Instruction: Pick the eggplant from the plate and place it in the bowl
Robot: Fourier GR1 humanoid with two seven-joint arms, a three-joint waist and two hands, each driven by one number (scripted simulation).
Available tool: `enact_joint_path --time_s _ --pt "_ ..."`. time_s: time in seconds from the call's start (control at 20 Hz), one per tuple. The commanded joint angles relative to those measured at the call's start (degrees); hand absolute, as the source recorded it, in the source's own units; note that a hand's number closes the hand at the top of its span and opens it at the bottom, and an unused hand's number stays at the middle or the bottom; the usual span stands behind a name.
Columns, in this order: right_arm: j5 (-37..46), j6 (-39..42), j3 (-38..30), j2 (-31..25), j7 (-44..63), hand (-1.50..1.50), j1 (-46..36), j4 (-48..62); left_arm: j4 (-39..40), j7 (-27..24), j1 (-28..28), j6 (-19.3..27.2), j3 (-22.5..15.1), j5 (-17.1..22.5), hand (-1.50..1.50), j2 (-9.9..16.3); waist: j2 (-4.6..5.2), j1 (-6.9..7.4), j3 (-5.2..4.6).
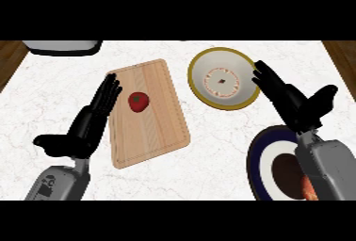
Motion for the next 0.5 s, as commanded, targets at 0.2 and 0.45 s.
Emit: enact_joint_path --time_s 0.2,0.45 --pt "-2.82 22.97 2.38 -12.88 -1.76 1.5 11.09 1.61 -0.84 4.21 3.78 4.39 2.61 -3.51 0.0 2.61 0.06 -1.21 0.51" --pt "8.09 1.46 -8.57 -12.95 -15.74 -1.5 18.57 0.55 1.23 3.81 6.15 7.43 2.58 -4.14 0.0 0.14 -0.36 -4.72 0.68"
